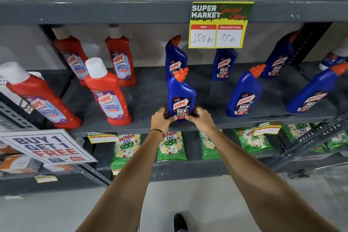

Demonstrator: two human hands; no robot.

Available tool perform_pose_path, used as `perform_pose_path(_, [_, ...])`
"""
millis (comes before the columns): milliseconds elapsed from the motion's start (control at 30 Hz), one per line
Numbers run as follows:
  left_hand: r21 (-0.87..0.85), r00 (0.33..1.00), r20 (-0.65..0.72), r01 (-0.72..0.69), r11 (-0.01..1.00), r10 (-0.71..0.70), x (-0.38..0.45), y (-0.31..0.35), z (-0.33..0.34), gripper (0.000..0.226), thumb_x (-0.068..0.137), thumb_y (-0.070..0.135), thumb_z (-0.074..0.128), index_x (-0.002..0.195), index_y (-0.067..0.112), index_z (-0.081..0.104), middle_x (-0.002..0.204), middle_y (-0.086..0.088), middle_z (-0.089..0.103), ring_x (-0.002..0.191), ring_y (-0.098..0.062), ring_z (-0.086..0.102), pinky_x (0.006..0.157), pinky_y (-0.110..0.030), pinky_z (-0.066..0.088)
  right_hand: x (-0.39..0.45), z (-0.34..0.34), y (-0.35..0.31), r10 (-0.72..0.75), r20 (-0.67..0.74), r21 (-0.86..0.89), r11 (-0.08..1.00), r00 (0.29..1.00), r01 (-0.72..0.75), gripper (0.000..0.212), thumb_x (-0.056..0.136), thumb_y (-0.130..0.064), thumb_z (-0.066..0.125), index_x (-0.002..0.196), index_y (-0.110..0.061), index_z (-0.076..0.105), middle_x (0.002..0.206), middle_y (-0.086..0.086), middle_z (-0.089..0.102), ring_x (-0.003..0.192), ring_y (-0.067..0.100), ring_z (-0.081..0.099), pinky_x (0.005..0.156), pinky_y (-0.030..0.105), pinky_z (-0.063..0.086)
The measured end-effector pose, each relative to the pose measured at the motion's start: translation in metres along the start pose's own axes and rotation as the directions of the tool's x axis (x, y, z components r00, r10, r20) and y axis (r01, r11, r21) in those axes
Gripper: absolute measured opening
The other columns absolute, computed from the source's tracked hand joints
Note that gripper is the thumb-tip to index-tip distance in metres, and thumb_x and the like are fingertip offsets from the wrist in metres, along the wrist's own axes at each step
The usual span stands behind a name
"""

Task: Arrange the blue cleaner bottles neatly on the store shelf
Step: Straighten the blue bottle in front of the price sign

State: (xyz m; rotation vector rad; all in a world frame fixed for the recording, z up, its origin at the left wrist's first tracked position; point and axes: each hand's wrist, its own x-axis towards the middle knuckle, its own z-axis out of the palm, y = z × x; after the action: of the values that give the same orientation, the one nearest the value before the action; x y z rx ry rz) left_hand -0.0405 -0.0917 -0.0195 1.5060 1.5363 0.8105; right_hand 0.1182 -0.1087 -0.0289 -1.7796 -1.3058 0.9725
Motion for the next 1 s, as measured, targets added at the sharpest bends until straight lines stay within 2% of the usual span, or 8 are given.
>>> perform_pose_path(200, [0.003,1.0,0.001,0.005,1.0,-0.005,-0.002,0.002,0.0,0.047,0.071,0.018,0.075,0.112,0.005,0.056,0.115,-0.015,0.066,0.106,-0.029,0.061,0.095,-0.042,0.049,0.0,0.0,0.0,-0.006,-0.002,-0.007,1.0,1.0,0.006,0.036,0.077,-0.018,0.072,0.107,-0.003,0.059,0.113,0.015,0.068,0.103,0.026,0.063,0.093,0.039,0.05])
perform_pose_path(467, [-0.004,1.0,0.005,0.006,1.0,-0.005,-0.005,0.004,-0.001,0.045,0.073,0.015,0.073,0.112,0.004,0.055,0.116,-0.015,0.065,0.107,-0.029,0.061,0.096,-0.043,0.048,-0.001,0.002,-0.001,-0.025,-0.022,-0.048,0.999,0.999,0.023,0.035,0.077,-0.02,0.072,0.105,-0.004,0.059,0.109,0.012,0.069,0.098,0.024,0.064,0.078,0.027,0.044])
perform_pose_path(767, [-0.007,1.0,0.002,0.011,1.0,-0.011,-0.004,0.005,0.001,0.043,0.074,0.014,0.072,0.112,0.004,0.054,0.117,-0.016,0.065,0.108,-0.03,0.06,0.097,-0.045,0.048,0.002,0.005,0.002,-0.027,-0.021,-0.033,0.999,0.999,0.027,0.033,0.078,-0.019,0.071,0.104,-0.003,0.058,0.11,0.013,0.069,0.099,0.023,0.063,0.079,0.027,0.044])
perform_pose_path(933, [0.07,1.0,0.0,0.016,0.997,-0.016,-0.007,0.007,0.0,0.037,0.074,0.015,0.071,0.106,0.002,0.056,0.112,-0.017,0.066,0.103,-0.031,0.061,0.09,-0.04,0.05,-0.001,0.003,0.001,-0.015,-0.009,-0.059,0.998,1.0,0.014,0.033,0.079,-0.02,0.07,0.105,-0.003,0.059,0.111,0.013,0.069,0.1,0.024,0.063,0.079,0.027,0.044])
perform_pose_path(1000, [0.068,1.0,0.004,0.02,0.998,-0.021,-0.013,0.008,-0.001,0.04,0.074,0.014,0.071,0.109,0.003,0.055,0.113,-0.016,0.066,0.104,-0.031,0.061,0.091,-0.041,0.05,-0.006,0.003,-0.001,-0.005,-0.012,-0.069,0.998,1.0,0.004,0.034,0.08,-0.021,0.068,0.107,-0.003,0.057,0.113,0.014,0.067,0.104,0.027,0.062,0.082,0.03,0.046])
